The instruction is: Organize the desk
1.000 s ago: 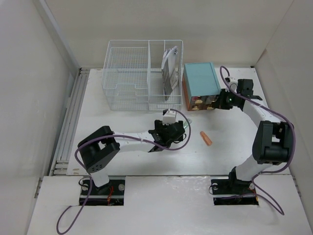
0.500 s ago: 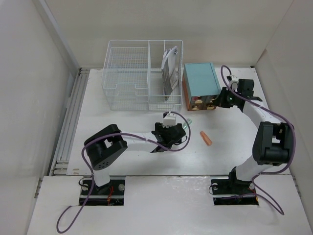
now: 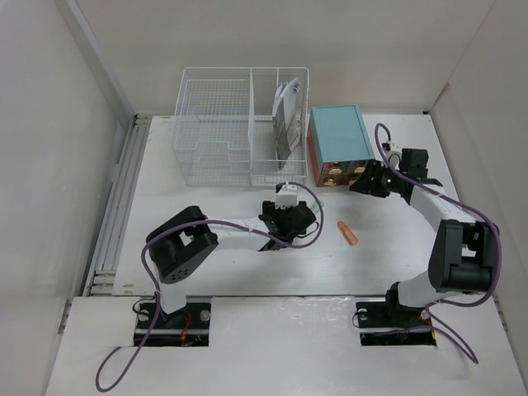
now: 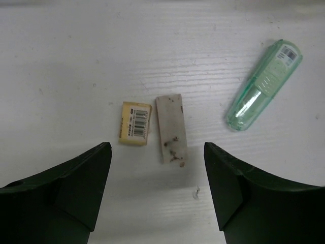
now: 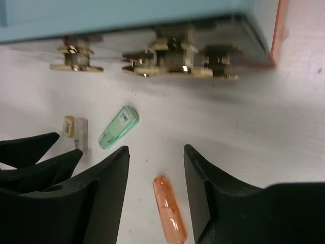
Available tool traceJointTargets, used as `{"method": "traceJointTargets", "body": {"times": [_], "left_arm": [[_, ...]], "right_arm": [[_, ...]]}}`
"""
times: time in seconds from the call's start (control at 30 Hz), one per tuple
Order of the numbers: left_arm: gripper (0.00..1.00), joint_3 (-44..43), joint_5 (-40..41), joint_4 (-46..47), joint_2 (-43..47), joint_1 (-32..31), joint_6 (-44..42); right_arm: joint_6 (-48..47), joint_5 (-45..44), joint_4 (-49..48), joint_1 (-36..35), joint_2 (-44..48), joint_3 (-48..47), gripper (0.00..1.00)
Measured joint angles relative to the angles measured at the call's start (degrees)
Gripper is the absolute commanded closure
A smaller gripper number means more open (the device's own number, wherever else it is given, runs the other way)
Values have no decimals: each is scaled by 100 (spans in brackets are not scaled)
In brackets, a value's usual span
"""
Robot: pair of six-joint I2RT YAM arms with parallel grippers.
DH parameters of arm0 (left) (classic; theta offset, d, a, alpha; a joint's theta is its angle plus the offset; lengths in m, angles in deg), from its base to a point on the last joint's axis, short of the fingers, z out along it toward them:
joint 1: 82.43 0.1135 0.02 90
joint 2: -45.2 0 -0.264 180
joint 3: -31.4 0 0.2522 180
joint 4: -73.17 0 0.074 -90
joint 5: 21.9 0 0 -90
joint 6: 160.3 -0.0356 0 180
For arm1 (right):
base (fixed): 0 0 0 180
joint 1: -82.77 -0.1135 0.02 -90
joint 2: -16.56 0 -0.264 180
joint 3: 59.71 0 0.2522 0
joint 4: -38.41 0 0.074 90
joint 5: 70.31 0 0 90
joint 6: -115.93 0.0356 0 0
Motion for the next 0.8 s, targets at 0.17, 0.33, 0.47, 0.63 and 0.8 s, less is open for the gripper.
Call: {"method": "traceJointTargets", "body": {"times": [0.17,0.33,0.47,0.63,0.8], "left_arm": [[30,160,120,-284,511,-396,195],[30,186,323,-555,1169,-835,450],[30,197,476,-656,1528,-999,608],[30,313,603,-743,1598,-999,745],[30,444,627,-841,1596,-1040,909]], "right_arm": [[372,-184,-131,0,85,417,41],[645,-393,-544,0,-232,466,36],[975,-479,-997,0,-601,490,33],[1357,-564,-1499,0,-970,485,33],[1685,-581,-2020,0,-1200,490,33]]}}
